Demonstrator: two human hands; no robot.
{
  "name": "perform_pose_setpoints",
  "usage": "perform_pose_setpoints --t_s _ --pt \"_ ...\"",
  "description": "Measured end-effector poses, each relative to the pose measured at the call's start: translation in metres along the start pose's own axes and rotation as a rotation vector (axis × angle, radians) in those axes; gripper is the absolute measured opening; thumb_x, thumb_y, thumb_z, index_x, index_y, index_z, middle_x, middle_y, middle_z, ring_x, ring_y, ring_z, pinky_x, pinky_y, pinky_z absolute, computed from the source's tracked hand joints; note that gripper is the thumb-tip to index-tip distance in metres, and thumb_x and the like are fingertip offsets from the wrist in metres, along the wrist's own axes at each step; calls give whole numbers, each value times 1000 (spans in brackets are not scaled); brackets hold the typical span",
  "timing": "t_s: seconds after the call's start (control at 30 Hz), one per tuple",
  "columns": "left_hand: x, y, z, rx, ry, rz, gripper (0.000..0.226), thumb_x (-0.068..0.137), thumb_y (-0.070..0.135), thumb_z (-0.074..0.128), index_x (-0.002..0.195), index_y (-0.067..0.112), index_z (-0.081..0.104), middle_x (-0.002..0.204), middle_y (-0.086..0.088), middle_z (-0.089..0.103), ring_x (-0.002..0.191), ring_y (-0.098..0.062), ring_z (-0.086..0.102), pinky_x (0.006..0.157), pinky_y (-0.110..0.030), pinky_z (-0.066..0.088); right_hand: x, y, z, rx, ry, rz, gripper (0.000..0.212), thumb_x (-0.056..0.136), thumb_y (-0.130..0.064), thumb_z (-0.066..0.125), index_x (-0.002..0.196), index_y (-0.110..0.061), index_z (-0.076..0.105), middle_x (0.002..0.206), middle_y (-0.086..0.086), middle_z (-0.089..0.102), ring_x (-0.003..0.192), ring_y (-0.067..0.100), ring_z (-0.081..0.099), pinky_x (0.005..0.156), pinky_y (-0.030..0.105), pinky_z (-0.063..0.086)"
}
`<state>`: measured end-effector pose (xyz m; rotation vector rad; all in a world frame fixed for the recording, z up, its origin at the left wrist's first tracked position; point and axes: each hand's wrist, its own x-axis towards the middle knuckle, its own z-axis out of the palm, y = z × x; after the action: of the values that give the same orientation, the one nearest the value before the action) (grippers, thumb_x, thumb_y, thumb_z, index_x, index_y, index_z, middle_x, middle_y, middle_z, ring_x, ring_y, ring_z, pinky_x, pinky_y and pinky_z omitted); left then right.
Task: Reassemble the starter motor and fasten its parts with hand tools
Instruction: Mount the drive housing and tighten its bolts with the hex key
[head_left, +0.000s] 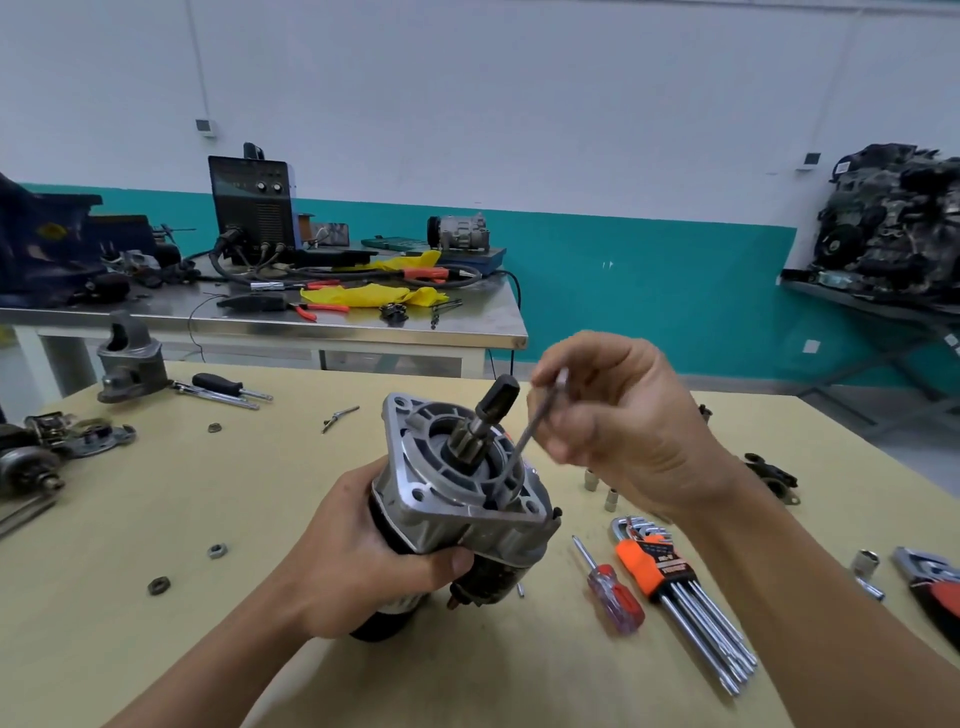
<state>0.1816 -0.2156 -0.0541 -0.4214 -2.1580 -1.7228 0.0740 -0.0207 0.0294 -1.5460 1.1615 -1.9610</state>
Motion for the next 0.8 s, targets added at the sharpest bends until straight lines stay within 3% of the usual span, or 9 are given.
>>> perform_pose_setpoints --t_s 0.07,0.2,0.33,0.47,0.6,0.8 --pt "-1 0 0 18 10 8 48 69 15 82 115 18 69 115 -4 73 107 -19 70 85 -21 55 -6 -5 0 -153 -48 40 13 74 -20 81 85 -15 78 70 -2 71 56 9 63 51 16 48" --pt "-2 -1 -2 60 -3 12 49 67 11 82 113 24 70 115 -2 74 106 -20 70 86 -21 55 -12 -19 1 -343 65 -34 9 81 -29 76 83 -21 80 65 -3 71 53 13 65 46 18 47" --pt "-4 0 -7 106 -17 13 56 67 3 83 115 28 68 116 -2 73 106 -21 71 86 -26 57 -14 -48 -6 -324 301 -162 14 80 -37 75 82 -23 78 68 -1 72 53 16 66 45 20 48" --pt "-9 -1 -12 244 0 37 67 61 0 90 119 24 65 114 -2 73 102 -20 72 83 -36 59 -43 -13 -5 -471 488 -60 15 82 -28 66 86 -24 79 75 9 74 59 22 69 46 24 51" --pt "-9 -2 -8 359 25 65 76 59 22 97 126 19 62 119 0 71 106 -18 71 86 -44 58 -69 20 5 -473 553 36 18 84 -21 61 91 -23 78 76 11 74 64 23 72 48 24 52" --pt "-10 -2 -7 413 14 68 89 59 33 97 136 23 55 123 3 70 109 -18 69 89 -47 56 -72 23 7 -433 594 58 16 84 -23 61 87 -17 76 78 14 74 67 27 72 50 25 53"
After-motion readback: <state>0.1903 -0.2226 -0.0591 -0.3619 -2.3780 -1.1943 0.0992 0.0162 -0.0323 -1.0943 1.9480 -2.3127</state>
